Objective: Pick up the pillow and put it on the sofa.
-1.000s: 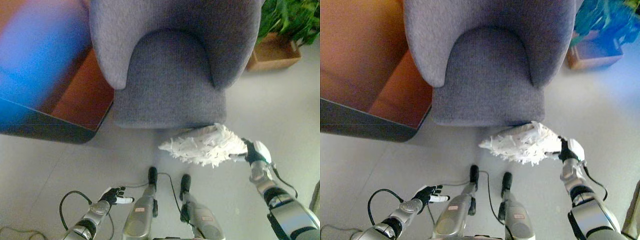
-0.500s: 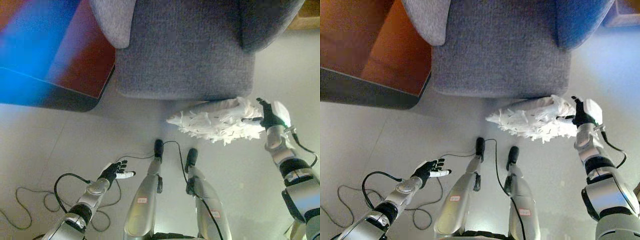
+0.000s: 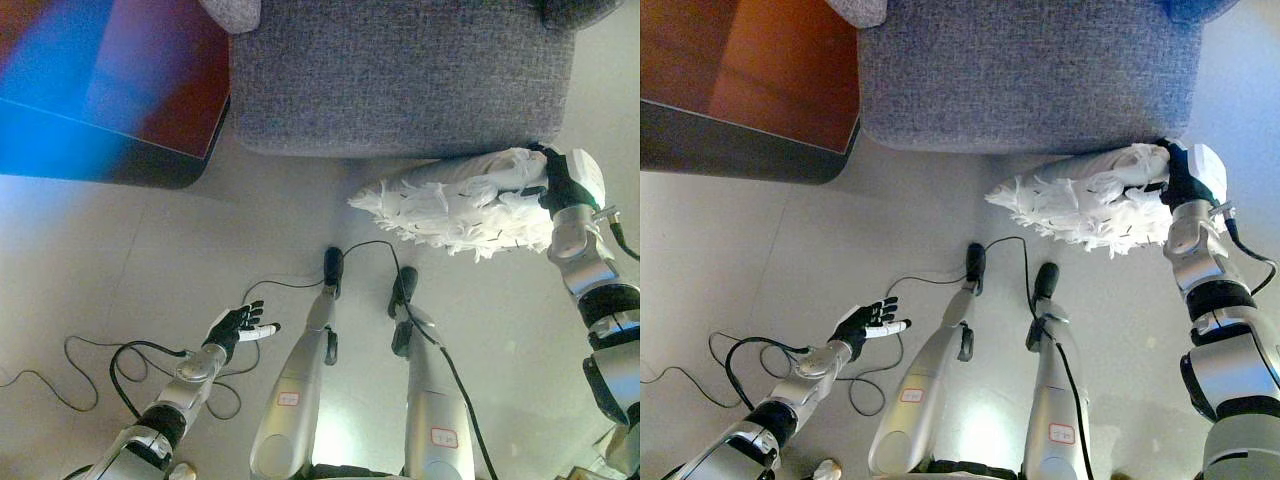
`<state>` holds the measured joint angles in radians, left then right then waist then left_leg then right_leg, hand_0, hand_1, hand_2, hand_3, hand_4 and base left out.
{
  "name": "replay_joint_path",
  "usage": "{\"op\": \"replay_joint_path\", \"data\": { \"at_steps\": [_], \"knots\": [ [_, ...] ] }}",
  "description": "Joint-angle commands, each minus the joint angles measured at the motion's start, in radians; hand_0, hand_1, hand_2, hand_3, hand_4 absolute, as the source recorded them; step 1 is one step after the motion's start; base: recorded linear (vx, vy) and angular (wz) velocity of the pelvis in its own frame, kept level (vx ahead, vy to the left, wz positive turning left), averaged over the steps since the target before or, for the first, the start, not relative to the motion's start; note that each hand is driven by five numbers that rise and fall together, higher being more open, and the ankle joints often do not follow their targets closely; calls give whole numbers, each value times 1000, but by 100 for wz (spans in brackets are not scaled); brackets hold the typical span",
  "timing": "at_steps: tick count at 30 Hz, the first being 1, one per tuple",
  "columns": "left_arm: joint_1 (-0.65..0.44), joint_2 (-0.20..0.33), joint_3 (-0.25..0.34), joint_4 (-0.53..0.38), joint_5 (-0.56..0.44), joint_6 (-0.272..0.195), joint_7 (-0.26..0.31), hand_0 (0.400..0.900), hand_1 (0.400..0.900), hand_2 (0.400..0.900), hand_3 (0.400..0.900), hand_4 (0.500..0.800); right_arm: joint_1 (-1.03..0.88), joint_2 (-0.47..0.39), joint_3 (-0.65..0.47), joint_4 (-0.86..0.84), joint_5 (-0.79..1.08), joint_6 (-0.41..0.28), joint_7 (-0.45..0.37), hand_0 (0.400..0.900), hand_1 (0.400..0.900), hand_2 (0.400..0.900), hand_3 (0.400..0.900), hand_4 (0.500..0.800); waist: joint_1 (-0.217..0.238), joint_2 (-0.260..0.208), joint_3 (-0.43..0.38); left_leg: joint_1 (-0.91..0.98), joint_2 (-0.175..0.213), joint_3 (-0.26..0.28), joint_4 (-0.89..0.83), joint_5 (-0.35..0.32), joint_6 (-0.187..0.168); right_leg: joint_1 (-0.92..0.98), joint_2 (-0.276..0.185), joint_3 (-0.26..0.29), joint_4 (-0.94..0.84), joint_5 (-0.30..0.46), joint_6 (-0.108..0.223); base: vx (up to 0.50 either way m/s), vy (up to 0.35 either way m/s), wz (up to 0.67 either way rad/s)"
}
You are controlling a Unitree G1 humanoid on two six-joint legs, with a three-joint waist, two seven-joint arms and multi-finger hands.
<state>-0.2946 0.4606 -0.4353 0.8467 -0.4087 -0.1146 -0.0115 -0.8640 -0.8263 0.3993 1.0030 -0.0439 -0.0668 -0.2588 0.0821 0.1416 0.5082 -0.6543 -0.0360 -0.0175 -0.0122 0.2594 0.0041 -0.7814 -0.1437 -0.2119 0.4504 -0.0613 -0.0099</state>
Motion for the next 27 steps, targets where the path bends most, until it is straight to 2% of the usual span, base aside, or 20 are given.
{"op": "replay_joint_path", "data": {
  "at_steps": [1, 6, 7, 8, 9, 14, 22, 27],
  "knots": [
    [77, 5, -11, -15, -39, -20, 28, 900, 900, 900, 900, 800, -95, -105, 62, -73, 40, -4, 37, 900, 900, 900, 900, 800, 8, 45, 12, -34, 12, 23, 143, -123, -46, 55, -15, 30, -164, 102, 96, -16, 39, 0],
    [72, -5, -18, -14, -52, -42, 35, 900, 900, 900, 900, 800, -141, -98, 87, -71, 24, 2, 93, 900, 900, 900, 900, 800, 13, 54, 12, -45, 13, 30, 141, -121, -48, 38, -17, 28, -159, 100, 97, -6, 15, 0],
    [70, -4, -19, -15, -53, -42, 36, 900, 900, 900, 900, 800, -149, -100, 94, -67, 24, 1, 112, 835, 835, 835, 835, 761, 14, 56, 12, -48, 13, 30, 141, -119, -48, 35, -17, 27, -157, 101, 96, 0, 0, 0],
    [68, -4, -19, -17, -55, -41, 36, 900, 900, 900, 900, 800, -155, -101, 100, -64, 27, -7, 132, 835, 835, 835, 835, 761, 15, 56, 12, -50, 13, 29, 141, -117, -48, 33, -17, 27, -157, 101, 96, 0, 0, 0],
    [73, -1, -20, -25, -53, -39, 36, 900, 900, 900, 900, 800, -159, -109, 109, -69, 36, -13, 169, 400, 400, 400, 400, 500, 17, 57, 12, -50, 12, 26, 140, -116, -48, 33, -18, 23, -154, 100, 96, 0, 0, 0],
    [95, 4, -14, -28, -49, -50, 27, 900, 900, 900, 900, 800, -162, -128, 130, -87, 30, -39, 203, 400, 400, 400, 400, 500, 21, 48, 12, -16, 16, 27, 110, -111, -49, 64, -14, 12, -176, 106, 97, -8, -1, -3],
    [99, 8, -3, -15, -34, -39, 14, 900, 900, 900, 900, 800, -147, -142, 130, -96, 49, -76, 267, 400, 400, 400, 400, 500, 19, 24, 12, 71, 24, 34, 83, -117, -50, 148, -21, -10, -214, 118, 104, -8, 5, -4],
    [106, 9, 15, 24, -13, -8, 3, 900, 900, 900, 900, 800, -131, -147, 116, -100, 71, -117, 319, 400, 400, 400, 400, 500, 18, -6, 12, 175, 32, 41, 49, -125, -53, 253, -23, -28, -254, 127, 113, 4, -3, -5]
  ]
}}
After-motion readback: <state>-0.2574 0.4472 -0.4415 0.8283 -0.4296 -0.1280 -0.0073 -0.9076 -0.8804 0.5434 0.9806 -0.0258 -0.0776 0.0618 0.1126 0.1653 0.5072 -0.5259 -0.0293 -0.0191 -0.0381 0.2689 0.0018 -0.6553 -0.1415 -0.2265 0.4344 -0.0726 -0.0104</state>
